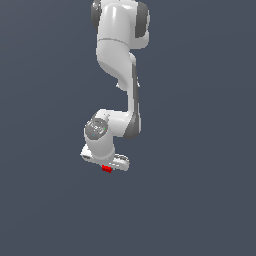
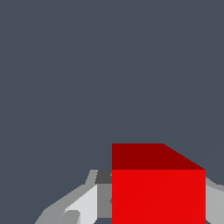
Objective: Pick up the red cube and move it to a goal position.
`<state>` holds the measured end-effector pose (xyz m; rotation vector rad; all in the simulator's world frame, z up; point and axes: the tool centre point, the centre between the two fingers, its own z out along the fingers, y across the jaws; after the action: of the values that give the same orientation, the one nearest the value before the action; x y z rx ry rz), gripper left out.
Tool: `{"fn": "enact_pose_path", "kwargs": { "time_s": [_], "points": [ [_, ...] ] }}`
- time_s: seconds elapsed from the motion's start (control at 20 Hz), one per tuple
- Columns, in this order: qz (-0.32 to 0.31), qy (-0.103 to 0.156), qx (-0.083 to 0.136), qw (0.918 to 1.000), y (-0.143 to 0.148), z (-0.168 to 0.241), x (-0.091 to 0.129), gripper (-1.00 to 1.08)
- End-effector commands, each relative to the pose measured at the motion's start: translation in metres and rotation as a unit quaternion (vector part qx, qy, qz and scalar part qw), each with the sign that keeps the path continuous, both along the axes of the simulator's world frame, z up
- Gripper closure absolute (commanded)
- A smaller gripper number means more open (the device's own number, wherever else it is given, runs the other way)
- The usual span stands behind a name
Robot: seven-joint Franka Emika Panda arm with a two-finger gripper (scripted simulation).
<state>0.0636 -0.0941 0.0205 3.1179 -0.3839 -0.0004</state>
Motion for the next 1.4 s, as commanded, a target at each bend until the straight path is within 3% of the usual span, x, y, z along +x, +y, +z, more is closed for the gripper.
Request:
{"fn": "enact_pose_path", "kwargs": {
  "time_s": [0.0, 0.7, 1.35],
  "points": [
    [0.000, 0.000, 0.000, 1.0000, 0.000, 0.000, 0.000, 1.08],
    [0.000, 0.000, 0.000, 1.0000, 0.020, 0.028, -0.012, 1.08],
    [0.000, 0.000, 0.000, 1.0000, 0.089, 0.126, -0.052, 1.08]
  ]
}}
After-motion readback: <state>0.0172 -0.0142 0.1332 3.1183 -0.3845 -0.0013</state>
